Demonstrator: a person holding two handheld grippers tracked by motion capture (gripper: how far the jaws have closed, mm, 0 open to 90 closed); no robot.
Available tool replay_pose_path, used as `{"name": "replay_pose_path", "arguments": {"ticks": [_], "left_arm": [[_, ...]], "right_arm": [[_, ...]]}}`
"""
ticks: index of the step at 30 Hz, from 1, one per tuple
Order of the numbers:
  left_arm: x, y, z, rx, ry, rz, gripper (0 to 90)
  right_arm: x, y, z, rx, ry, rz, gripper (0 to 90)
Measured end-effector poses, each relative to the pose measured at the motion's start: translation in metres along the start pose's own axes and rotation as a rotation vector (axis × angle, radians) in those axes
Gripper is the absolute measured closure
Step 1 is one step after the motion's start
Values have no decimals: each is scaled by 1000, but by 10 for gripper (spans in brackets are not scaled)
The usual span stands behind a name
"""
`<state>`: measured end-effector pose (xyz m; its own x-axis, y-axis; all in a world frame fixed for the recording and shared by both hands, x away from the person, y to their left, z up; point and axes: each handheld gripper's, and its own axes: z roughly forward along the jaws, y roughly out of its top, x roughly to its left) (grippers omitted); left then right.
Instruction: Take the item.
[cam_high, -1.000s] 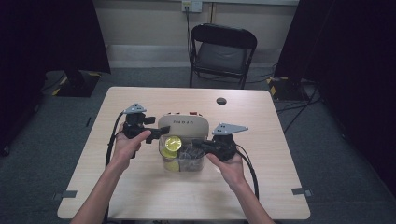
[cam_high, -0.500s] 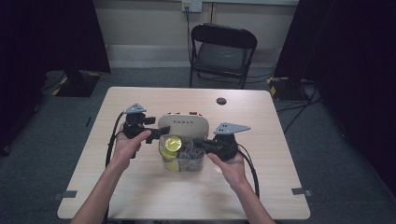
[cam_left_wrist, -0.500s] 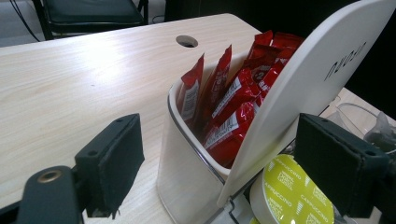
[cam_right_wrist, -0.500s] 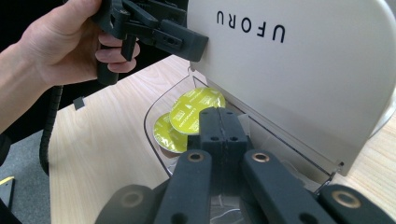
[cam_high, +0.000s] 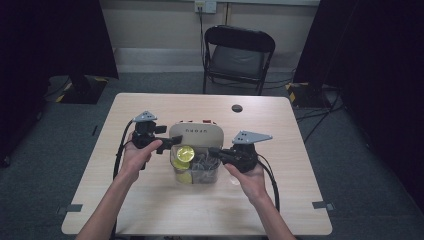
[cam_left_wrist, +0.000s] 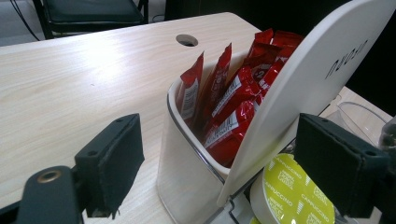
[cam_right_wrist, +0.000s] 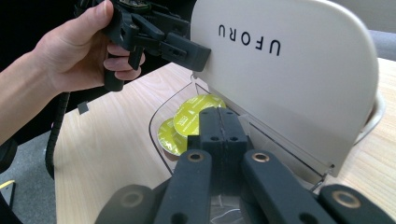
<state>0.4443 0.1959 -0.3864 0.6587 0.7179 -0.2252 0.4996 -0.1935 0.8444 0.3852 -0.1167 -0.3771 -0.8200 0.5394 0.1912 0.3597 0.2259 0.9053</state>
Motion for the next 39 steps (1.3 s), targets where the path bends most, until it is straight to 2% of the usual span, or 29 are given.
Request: {"name": "replay_pose_path", "arguments": {"ticks": [21,39], "left_arm": [[0,0,0,-2,-2,-1,157],[0,0,0,-1,-4,-2,157]], "right_arm": [[-3,3,-18,-26,-11,-3,900],[-12,-1,-44,-55,-58,28,900]]}}
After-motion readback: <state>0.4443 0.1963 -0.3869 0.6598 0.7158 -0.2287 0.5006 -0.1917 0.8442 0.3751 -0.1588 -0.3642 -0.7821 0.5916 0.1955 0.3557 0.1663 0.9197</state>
